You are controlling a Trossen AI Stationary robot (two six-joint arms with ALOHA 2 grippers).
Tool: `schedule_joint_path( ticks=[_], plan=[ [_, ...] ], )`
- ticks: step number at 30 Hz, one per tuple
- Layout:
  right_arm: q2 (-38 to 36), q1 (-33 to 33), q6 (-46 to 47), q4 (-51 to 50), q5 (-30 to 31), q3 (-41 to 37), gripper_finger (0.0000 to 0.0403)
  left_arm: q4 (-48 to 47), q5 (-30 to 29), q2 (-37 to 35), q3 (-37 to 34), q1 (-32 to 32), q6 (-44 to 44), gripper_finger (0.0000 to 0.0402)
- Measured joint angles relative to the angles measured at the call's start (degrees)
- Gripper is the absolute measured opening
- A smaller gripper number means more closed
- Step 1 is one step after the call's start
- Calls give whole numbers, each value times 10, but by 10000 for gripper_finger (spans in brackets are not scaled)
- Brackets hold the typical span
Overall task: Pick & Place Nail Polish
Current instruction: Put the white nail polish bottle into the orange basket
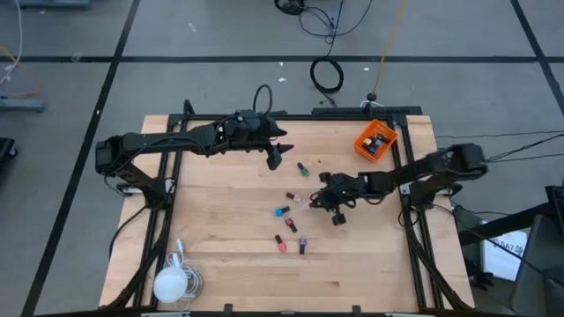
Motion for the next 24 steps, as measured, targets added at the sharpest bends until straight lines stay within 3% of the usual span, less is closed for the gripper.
schedule_joint_path(
  ticks=[10,18,24],
  plan=[
    [-116,63,-24,-56,183,-17,48,26,6,67,-1,-8,-11,243],
    [-122,103,-104,-55,422,-19,48,71,5,123,0,-6,-105,243],
    [-122,119,-126,-56,499,-19,48,116,6,139,0,-8,-140,243]
  ],
)
